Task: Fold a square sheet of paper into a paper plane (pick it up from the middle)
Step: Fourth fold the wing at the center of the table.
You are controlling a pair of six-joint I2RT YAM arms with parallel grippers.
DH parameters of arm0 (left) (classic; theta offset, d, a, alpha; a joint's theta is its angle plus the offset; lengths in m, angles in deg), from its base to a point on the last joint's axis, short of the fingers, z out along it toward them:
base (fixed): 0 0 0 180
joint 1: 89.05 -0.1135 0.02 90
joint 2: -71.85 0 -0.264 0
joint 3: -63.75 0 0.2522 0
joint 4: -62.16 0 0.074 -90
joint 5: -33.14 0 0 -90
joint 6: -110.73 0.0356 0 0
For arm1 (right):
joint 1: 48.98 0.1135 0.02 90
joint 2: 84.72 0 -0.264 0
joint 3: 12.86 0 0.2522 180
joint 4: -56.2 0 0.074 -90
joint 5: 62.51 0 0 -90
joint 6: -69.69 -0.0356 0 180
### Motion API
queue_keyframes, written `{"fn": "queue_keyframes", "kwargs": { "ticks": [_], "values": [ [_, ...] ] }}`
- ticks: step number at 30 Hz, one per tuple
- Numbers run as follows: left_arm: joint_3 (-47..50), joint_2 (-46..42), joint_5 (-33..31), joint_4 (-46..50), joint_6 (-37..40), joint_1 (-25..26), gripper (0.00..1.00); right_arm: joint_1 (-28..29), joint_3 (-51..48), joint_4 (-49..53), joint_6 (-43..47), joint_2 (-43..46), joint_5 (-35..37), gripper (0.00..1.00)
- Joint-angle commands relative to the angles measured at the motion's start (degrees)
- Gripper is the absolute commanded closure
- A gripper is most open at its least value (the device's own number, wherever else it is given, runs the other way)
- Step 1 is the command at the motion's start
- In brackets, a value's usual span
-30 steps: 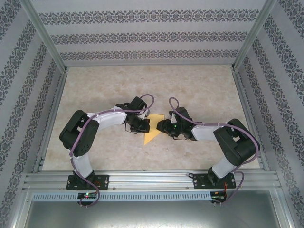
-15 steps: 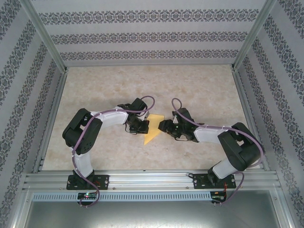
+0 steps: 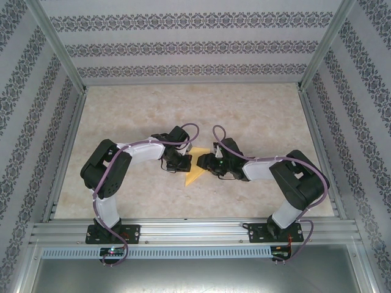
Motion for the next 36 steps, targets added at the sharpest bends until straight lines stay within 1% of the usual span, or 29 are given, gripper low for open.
{"fn": "queue_keyframes", "kwargs": {
  "ticks": [1,3,5,6,7,9,10,13,17,18,23,28,32,36],
  "values": [
    [-0.6,0.4,-0.3,1.6,1.4,-0.7,0.94,0.5,1.4,-1.7,0.6,-1.3,-2.0,0.56],
    [-0.3,-1.0,0.1,1.1,1.5,-0.7,0.93,0.3,2.5,-0.9,2.6,-2.6,-4.0,0.60],
    [0.4,-3.2,-0.1,0.7,1.5,-0.7,0.91,0.1,3.1,-0.4,3.5,-3.7,-5.3,0.69],
    [0.7,-4.7,-0.3,0.8,1.3,-0.7,0.89,0.0,3.3,0.0,3.6,-4.1,-5.3,0.70],
    [1.1,-6.0,-0.5,0.9,1.3,-0.6,0.87,-0.1,3.3,0.3,3.5,-4.2,-5.2,0.73],
    [2.3,-9.2,-1.7,1.1,1.1,-0.2,0.79,-0.2,3.4,0.2,3.3,-4.3,-5.0,0.79],
    [2.9,-10.7,-2.6,1.3,0.9,0.2,0.75,-0.1,3.4,0.4,2.8,-4.3,-4.6,0.80],
    [5.7,-15.0,-7.9,2.0,0.3,3.3,0.65,-0.1,3.3,-0.8,1.1,-4.1,-4.5,0.84],
    [9.0,-17.8,-16.3,2.6,-0.7,9.6,0.62,0.1,3.2,-1.5,-1.1,-3.7,-3.9,0.89],
    [9.6,-18.1,-17.7,2.4,-1.0,11.0,0.62,0.1,3.1,-1.5,-1.6,-3.5,-3.4,0.92],
    [8.6,-16.9,-23.6,2.9,0.9,15.8,0.59,1.0,2.1,-3.7,-6.7,-3.0,0.2,0.93],
    [6.5,-12.8,-30.3,4.1,2.5,19.3,0.58,1.6,2.3,-5.8,-9.2,-3.3,1.3,0.93],
    [4.9,-10.0,-36.8,4.3,3.1,20.9,0.57,1.9,2.0,-6.5,-10.2,-3.6,1.6,0.93],
    [3.8,-7.9,-38.4,2.7,3.3,21.3,0.58,1.9,2.6,-6.3,-10.4,-3.9,1.3,0.92]
  ]
}}
